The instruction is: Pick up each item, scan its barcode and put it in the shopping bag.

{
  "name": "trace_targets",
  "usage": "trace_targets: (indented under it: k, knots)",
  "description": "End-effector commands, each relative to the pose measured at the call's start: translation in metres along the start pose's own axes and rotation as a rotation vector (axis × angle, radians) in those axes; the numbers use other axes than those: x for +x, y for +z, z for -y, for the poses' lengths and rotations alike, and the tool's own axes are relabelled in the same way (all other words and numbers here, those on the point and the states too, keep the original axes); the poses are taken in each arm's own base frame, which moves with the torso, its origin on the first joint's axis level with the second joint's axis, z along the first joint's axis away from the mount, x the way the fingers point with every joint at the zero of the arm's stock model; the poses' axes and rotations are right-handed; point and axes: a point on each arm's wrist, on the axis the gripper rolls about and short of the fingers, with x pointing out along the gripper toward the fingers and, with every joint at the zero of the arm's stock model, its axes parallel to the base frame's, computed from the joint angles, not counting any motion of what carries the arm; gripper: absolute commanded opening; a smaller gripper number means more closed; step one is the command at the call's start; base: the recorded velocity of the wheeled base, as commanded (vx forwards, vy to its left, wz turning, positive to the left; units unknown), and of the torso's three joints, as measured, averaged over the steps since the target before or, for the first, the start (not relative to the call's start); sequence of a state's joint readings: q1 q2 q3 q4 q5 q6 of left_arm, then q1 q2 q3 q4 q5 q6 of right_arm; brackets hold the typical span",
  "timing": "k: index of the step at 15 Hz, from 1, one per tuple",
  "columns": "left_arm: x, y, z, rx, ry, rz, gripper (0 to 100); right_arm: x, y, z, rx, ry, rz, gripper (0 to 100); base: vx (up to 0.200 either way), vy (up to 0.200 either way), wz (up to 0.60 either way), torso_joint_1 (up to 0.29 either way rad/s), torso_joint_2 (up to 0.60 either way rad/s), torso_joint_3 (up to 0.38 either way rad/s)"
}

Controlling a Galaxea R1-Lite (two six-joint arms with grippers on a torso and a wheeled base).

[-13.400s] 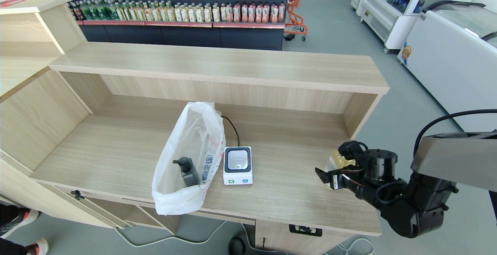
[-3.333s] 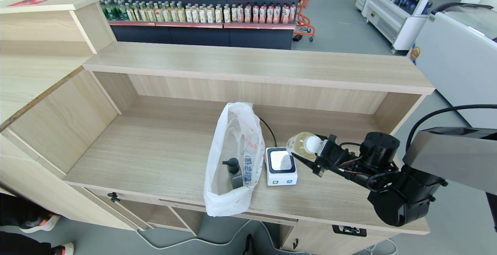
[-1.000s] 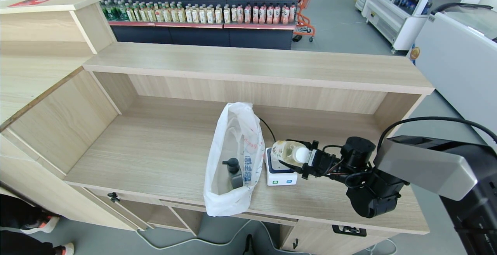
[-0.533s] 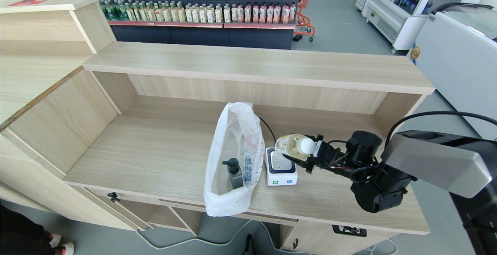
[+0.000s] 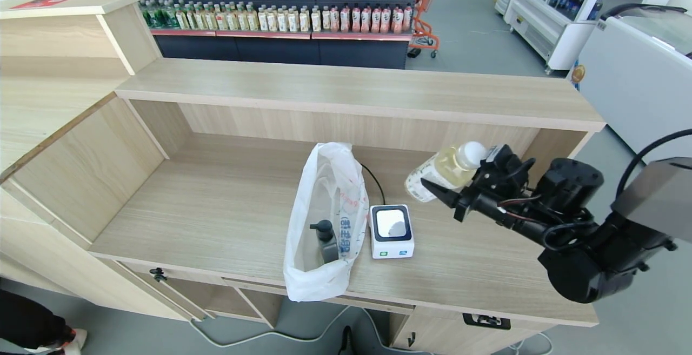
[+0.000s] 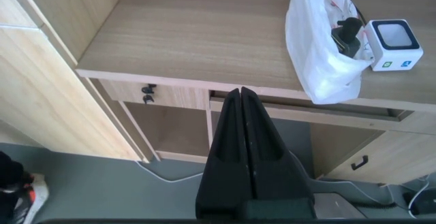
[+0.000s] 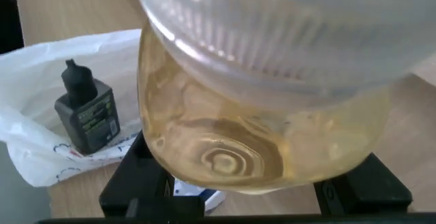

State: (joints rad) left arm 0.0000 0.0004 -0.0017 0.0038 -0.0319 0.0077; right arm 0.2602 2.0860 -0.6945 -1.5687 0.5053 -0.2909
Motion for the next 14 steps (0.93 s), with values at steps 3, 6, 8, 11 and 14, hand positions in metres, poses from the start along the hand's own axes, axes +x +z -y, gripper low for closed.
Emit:
trace_targets:
  k: [3, 6, 8, 11, 14]
  knots:
    - [0.0, 0.0, 0.0, 0.0, 0.0, -0.002, 0, -0.044, 0.042, 0.012, 0.131, -0.252, -0.022, 0, 0.0, 0.0, 0.0, 0.0, 0.0, 0.0]
    - [0.0, 0.0, 0.0, 0.0, 0.001, -0.001, 0, -0.058, 0.045, 0.016, 0.252, -0.42, -0.14, 0, 0.0, 0.0, 0.0, 0.0, 0.0, 0.0]
    - [0.0, 0.0, 0.0, 0.0, 0.0, -0.001, 0, -0.069, 0.048, 0.014, 0.284, -0.472, -0.208, 0, 0.0, 0.0, 0.0, 0.0, 0.0, 0.0]
    - [0.0, 0.0, 0.0, 0.0, 0.0, -0.001, 0, -0.095, 0.055, 0.008, 0.289, -0.519, -0.237, 0, 0.0, 0.0, 0.0, 0.0, 0.0, 0.0]
    - [0.0, 0.0, 0.0, 0.0, 0.0, -0.002, 0, -0.115, 0.058, 0.005, 0.288, -0.552, -0.277, 0, 0.0, 0.0, 0.0, 0.0, 0.0, 0.0]
